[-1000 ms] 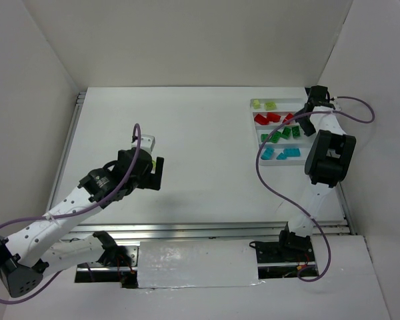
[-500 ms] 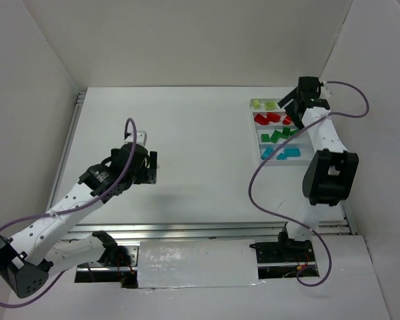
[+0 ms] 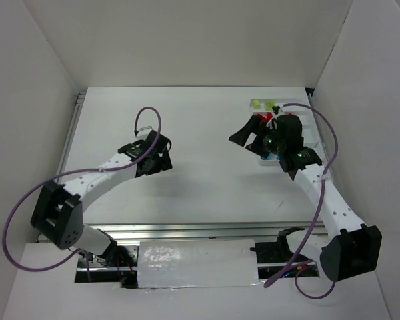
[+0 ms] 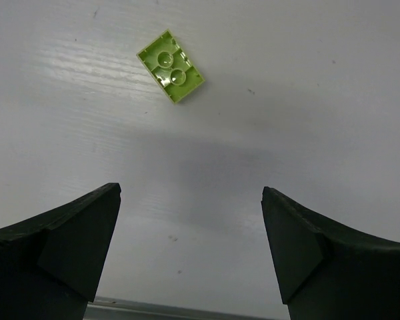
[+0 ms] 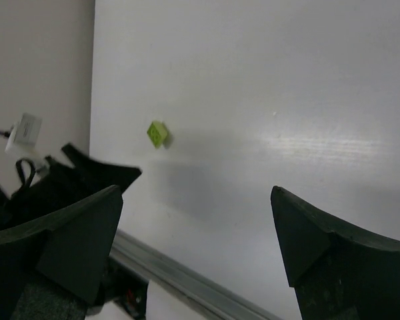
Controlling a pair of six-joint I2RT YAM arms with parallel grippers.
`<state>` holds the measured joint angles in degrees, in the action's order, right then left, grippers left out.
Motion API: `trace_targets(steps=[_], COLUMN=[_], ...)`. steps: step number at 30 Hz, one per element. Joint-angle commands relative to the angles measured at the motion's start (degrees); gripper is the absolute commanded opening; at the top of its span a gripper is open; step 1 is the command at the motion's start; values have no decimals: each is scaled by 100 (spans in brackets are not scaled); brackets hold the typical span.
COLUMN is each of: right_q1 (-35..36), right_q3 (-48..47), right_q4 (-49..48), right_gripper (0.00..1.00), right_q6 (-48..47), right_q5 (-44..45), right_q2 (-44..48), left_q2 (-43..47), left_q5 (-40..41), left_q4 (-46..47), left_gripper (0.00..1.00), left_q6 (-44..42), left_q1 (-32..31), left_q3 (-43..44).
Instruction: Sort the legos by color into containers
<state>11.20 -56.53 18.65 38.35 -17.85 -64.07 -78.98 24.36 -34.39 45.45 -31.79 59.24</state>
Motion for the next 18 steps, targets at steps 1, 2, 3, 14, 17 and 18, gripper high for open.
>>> trace_targets(steps=[1,2,3,14,17,18], right_q1=[259,286,286,356,365,383], right_q3=[151,291,370,951,951,960], right_q4=[-232,-231,-231,-161,-81,-55], right_gripper=[100,100,100,100,100,100], right_q6=[-196,-231,-240,-328,-372,-381], right_q5=[-773,-790,-825,-1247,-1239,-1239], right_q2=[342,404,474,1195,1309,1362], left_q2=[-582,-810,-899,-2137,-2429,-2464], left_q5=[367,533,587,772,649,597], left_q4=[38,-84,-85,38,116,213], left_gripper=[99,100,100,94,93,92], left_q6=[1463,1675,1834,2495,2495,2460], left_q1=[68,68,76,665,858,946], left_q3=[437,500,553,913,949,923])
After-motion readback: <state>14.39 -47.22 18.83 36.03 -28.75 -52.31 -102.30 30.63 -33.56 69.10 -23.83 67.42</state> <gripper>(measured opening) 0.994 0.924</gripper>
